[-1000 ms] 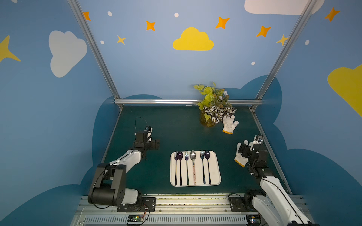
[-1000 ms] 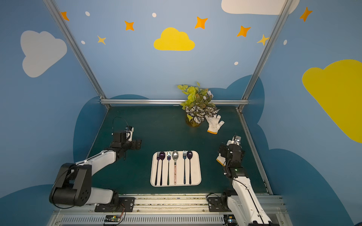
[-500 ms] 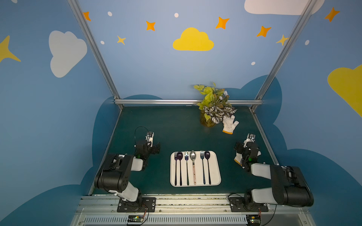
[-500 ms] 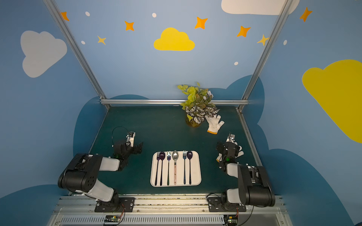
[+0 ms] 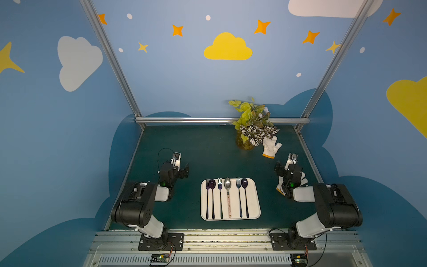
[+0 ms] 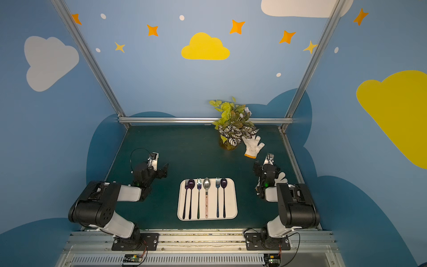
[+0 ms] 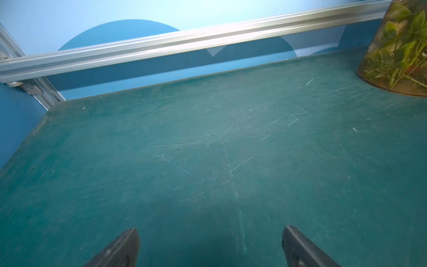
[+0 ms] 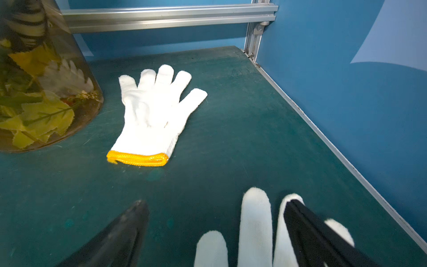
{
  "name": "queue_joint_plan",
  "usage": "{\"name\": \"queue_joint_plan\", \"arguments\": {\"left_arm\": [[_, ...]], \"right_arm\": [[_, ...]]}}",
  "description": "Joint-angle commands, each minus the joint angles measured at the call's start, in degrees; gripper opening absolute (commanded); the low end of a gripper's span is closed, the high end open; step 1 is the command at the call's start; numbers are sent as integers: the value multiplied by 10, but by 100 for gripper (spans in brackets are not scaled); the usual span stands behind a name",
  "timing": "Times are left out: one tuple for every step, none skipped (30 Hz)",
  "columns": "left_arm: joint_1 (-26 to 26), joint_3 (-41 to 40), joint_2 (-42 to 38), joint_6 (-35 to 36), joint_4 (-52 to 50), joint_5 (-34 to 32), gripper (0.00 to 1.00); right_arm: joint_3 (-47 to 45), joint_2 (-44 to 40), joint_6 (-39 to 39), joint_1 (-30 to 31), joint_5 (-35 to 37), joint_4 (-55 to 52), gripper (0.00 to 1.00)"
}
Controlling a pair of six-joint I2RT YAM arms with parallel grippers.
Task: Set the spoon and fork side by side
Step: Reset both arms
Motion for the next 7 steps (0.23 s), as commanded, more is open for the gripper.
{"name": "queue_joint_plan", "arguments": {"left_arm": [[4, 11, 4, -1, 2, 12, 100], [7, 13, 4, -3, 0, 16, 100], [7, 14, 5, -3, -1, 16, 100], [7, 13, 4, -3, 0, 17, 100], [7, 12, 3, -3, 0, 17, 100], [7, 8, 2, -2, 6, 18, 100], [7, 4, 1, -1, 11, 19, 100]], "right_arm": [[0, 3, -8, 5, 8, 28, 98], [-1, 6, -11, 6, 9, 37, 98], [-1, 4, -11, 7, 9, 34, 98], [0, 5, -10, 6, 9, 32, 98], [-1, 5, -11, 7, 9, 36, 98], [-1, 5, -11, 8, 9, 34, 98], [0, 5, -11, 7, 9, 34, 98]]}}
